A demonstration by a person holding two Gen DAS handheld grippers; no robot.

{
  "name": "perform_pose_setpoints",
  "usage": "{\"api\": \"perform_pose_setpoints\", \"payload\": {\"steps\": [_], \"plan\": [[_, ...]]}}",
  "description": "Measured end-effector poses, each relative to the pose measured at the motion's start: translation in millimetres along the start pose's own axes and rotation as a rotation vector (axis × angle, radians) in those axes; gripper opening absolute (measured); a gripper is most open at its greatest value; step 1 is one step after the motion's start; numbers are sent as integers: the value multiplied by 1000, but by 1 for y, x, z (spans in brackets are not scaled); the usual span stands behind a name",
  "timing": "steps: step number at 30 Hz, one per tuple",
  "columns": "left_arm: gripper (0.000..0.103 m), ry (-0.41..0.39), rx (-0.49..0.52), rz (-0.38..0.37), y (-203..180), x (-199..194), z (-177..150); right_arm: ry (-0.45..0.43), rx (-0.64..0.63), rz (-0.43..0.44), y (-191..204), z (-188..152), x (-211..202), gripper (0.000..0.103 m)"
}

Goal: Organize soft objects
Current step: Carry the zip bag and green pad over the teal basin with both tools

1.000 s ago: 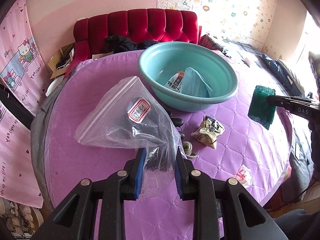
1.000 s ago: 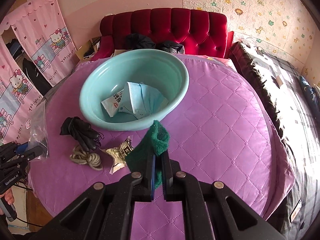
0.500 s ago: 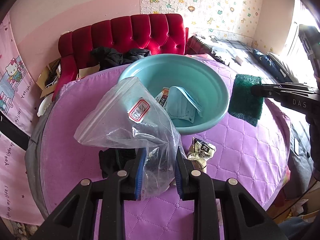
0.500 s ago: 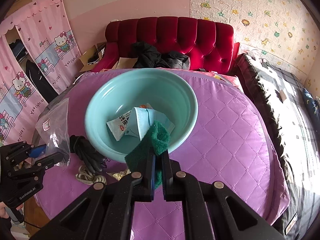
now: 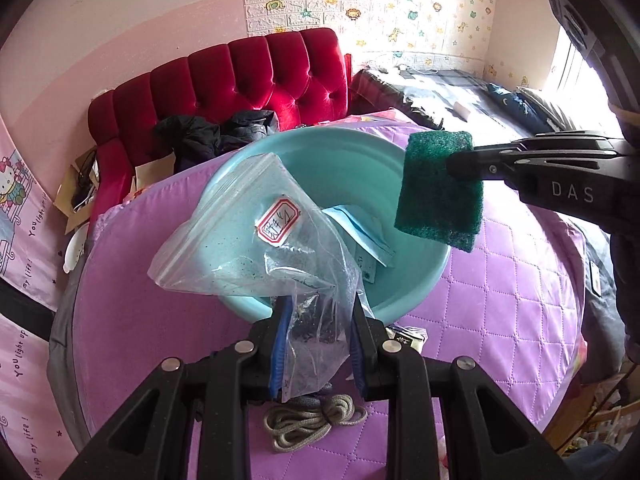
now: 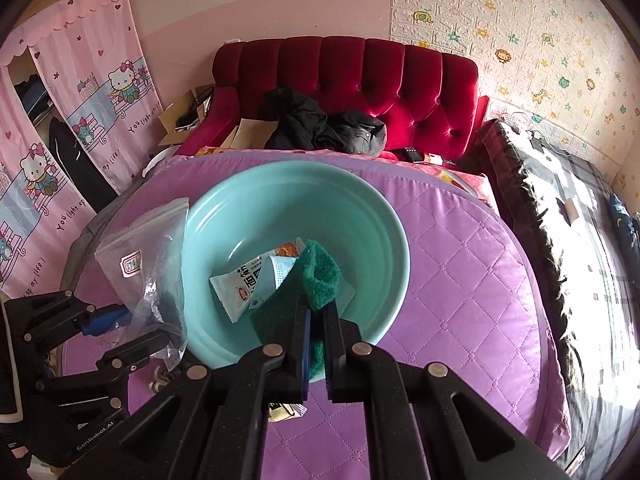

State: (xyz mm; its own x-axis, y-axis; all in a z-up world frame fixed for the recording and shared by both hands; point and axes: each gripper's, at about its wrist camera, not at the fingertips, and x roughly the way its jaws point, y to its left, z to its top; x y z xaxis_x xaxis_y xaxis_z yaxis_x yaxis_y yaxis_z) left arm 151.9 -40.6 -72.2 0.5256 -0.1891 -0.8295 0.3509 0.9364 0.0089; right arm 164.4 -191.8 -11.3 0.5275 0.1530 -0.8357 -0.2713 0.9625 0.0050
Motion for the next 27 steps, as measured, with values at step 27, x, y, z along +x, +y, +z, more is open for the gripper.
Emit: {"api": "perform_pose_setpoints", "payload": {"steps": [27], "plan": [[29,60,27,-14,16,80,50,54,27,-3,-8,59,81,4]]}}
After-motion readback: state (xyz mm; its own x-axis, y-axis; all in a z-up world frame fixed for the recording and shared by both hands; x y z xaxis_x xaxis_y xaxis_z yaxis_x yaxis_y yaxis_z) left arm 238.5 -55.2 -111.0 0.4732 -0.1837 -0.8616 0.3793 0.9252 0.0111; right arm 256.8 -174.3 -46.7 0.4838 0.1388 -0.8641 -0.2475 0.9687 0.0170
